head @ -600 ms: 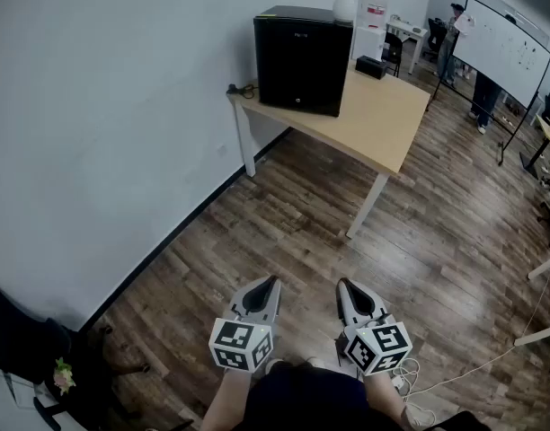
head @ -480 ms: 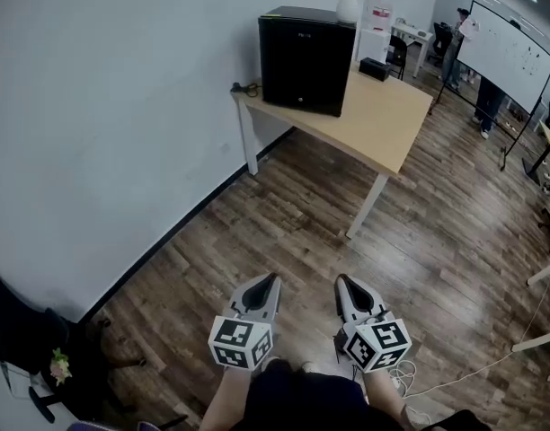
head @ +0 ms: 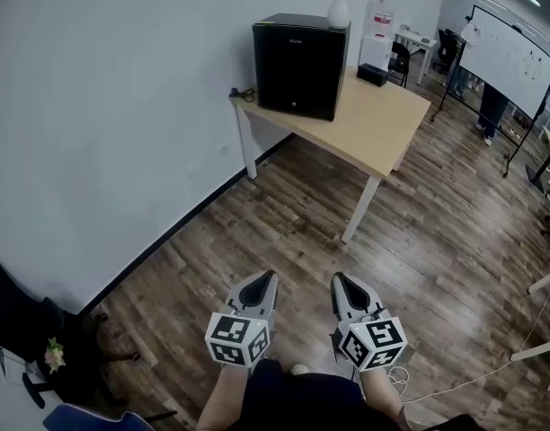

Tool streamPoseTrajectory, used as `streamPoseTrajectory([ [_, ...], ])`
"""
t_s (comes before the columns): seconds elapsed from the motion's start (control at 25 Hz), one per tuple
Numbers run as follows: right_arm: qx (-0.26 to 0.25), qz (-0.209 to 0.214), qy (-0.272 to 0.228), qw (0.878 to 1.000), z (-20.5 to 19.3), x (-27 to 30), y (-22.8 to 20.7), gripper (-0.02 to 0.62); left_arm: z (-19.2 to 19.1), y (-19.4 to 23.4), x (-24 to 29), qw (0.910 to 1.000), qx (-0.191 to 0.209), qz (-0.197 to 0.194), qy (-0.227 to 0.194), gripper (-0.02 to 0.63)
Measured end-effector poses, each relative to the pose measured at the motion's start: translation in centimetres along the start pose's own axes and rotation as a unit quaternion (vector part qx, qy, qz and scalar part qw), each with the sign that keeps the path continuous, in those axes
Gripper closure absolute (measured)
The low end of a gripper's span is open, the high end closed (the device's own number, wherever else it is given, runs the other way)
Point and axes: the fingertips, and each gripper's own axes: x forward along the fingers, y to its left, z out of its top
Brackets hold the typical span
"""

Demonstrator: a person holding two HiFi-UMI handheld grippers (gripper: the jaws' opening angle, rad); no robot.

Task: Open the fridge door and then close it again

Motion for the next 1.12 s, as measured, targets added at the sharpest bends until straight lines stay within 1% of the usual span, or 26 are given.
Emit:
streamPoseTrajectory([
  [0.24,0.009,0.015,0.001,1.0,-0.5,-1.4,-1.5,0.604,-0.6,-2.3,-0.1,0.9999,0.007,0.014,-0.001,0.597],
  [0.4,0.018,0.016,-0.001,1.0,-0.8,-1.1,-2.0,0.604,-1.0,-2.1,0.2,0.9997,0.006,0.022,0.002,0.597],
  [0.6,0.024,0.015,-0.004,1.0,-0.7,-0.4,-3.2,0.604,-1.5,-2.2,1.8,0.9997,0.008,0.023,0.009,0.597],
  [0.72,0.015,0.017,0.001,1.0,-0.7,0.7,-4.2,0.604,-1.4,-1.8,3.3,0.9997,0.009,0.023,0.008,0.597],
  [0.84,0.003,0.023,0.006,1.0,-0.4,2.7,-4.8,0.604,-0.7,-0.4,5.1,0.9996,0.009,0.027,0.006,0.597],
  [1.12,0.004,0.029,0.016,0.999,0.7,7.6,-6.2,0.604,1.6,2.6,9.0,0.9994,0.011,0.031,0.001,0.597],
])
